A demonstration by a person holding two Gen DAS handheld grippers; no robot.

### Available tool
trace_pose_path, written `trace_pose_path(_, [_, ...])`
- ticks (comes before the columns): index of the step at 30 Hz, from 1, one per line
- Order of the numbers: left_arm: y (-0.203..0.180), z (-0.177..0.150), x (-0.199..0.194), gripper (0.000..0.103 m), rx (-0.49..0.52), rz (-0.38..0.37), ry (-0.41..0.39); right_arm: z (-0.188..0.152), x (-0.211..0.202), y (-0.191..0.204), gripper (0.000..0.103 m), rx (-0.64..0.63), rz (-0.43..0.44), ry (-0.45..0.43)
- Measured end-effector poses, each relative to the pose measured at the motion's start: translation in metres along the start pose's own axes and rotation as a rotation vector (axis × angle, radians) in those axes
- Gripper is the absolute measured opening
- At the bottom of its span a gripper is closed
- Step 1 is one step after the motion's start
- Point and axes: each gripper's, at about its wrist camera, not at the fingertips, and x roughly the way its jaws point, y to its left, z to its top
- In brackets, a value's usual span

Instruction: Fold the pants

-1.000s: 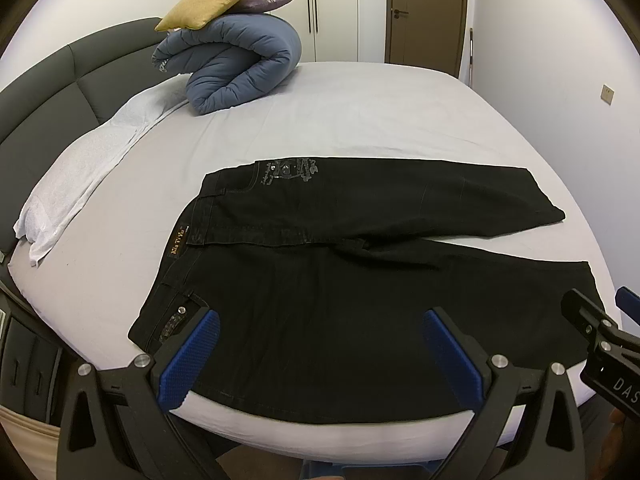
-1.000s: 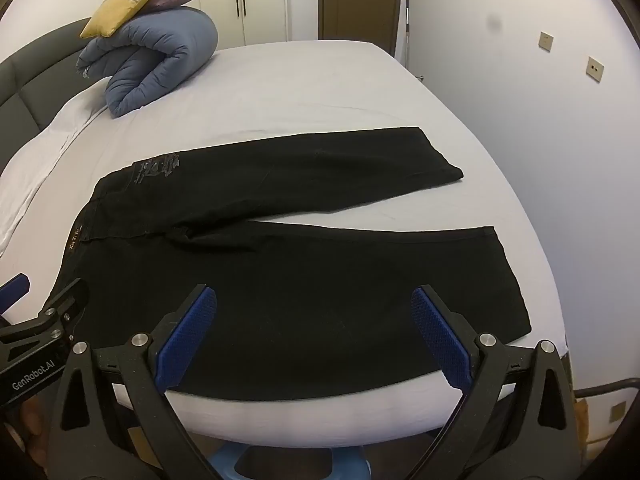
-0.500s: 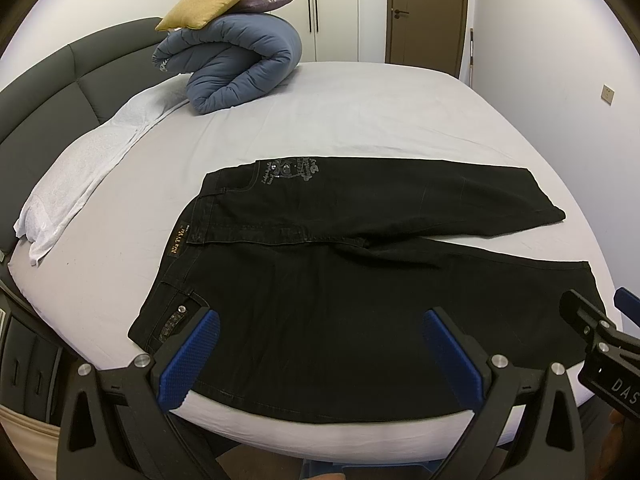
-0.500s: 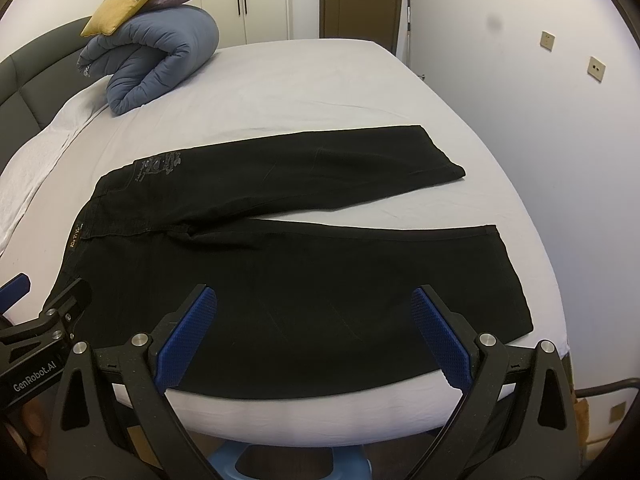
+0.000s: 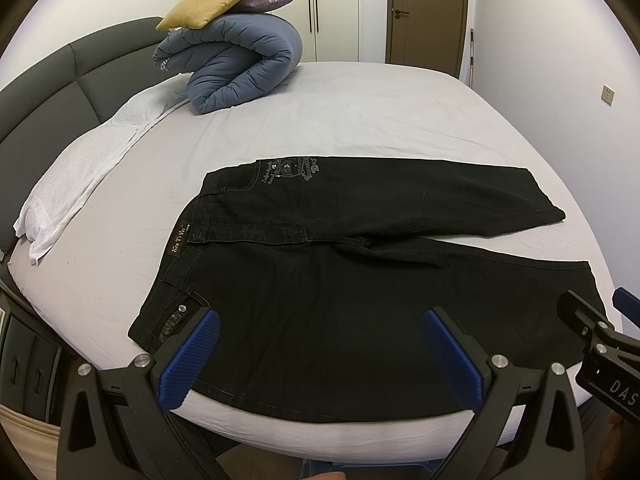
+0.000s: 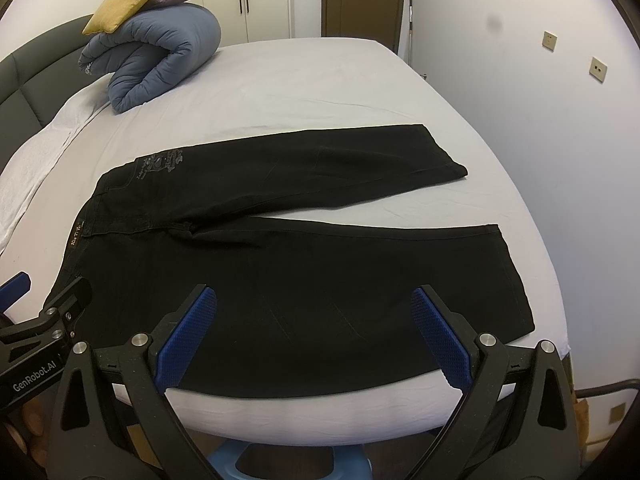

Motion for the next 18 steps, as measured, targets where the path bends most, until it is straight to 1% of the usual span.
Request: trace_pose_path(18, [0.0024, -0.0009, 0.0005, 0.103, -0.004, -0.001, 0.007, 0.0039, -0.0018, 0.0044, 0.100, -0.010, 0.010, 0.007])
